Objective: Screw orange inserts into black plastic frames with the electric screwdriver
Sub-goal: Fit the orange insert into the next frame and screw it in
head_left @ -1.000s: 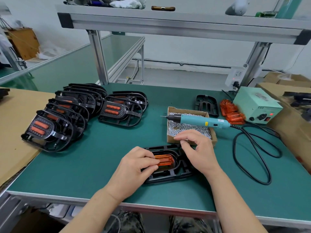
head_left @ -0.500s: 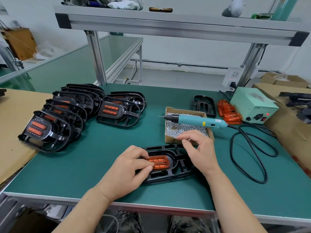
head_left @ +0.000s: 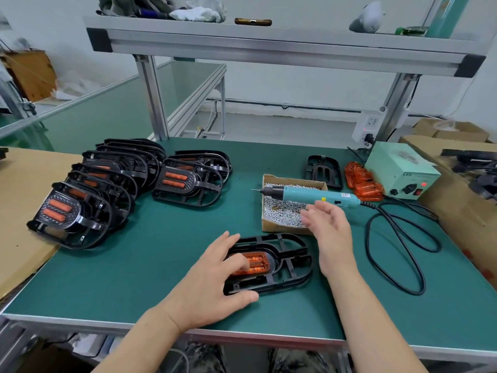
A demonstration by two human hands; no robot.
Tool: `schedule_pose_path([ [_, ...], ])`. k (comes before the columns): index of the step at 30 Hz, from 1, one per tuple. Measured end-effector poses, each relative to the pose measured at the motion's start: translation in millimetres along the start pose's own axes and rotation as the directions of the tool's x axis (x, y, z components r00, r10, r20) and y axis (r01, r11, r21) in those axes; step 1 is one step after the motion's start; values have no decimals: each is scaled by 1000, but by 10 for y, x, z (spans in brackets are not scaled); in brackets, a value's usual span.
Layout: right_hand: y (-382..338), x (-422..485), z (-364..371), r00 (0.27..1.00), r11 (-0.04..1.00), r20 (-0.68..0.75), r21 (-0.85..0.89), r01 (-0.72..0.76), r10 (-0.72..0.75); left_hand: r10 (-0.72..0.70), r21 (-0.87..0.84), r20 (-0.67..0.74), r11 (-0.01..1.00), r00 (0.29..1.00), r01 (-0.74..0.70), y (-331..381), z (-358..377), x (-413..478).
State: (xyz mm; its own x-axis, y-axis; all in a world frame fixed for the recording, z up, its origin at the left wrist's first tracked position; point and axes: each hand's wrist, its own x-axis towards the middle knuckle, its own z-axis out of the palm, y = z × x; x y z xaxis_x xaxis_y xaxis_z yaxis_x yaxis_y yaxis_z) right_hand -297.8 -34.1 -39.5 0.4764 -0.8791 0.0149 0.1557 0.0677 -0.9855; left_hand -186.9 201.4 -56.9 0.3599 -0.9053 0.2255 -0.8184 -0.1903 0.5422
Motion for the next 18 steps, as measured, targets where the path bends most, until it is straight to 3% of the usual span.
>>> schedule_pose_path([
  [3, -142, 94, 5, 971, 915, 28, 331, -231, 236, 14, -9, -2, 1000, 1000, -14, -26, -9, 5],
  [8, -385, 258, 107, 880, 659, 106, 623, -421, 463, -61, -53, -11, 997, 998, 60, -32, -16, 20],
  [13, -392, 397, 257, 827, 571, 110, 673, -471, 552, -12, -42, -14, 999, 1000, 11, -63, -16, 13],
  [18, -351, 539, 300, 786, 526, 135, 673, -520, 604, -76, -109, -5, 991, 997, 75, -64, -27, 22],
])
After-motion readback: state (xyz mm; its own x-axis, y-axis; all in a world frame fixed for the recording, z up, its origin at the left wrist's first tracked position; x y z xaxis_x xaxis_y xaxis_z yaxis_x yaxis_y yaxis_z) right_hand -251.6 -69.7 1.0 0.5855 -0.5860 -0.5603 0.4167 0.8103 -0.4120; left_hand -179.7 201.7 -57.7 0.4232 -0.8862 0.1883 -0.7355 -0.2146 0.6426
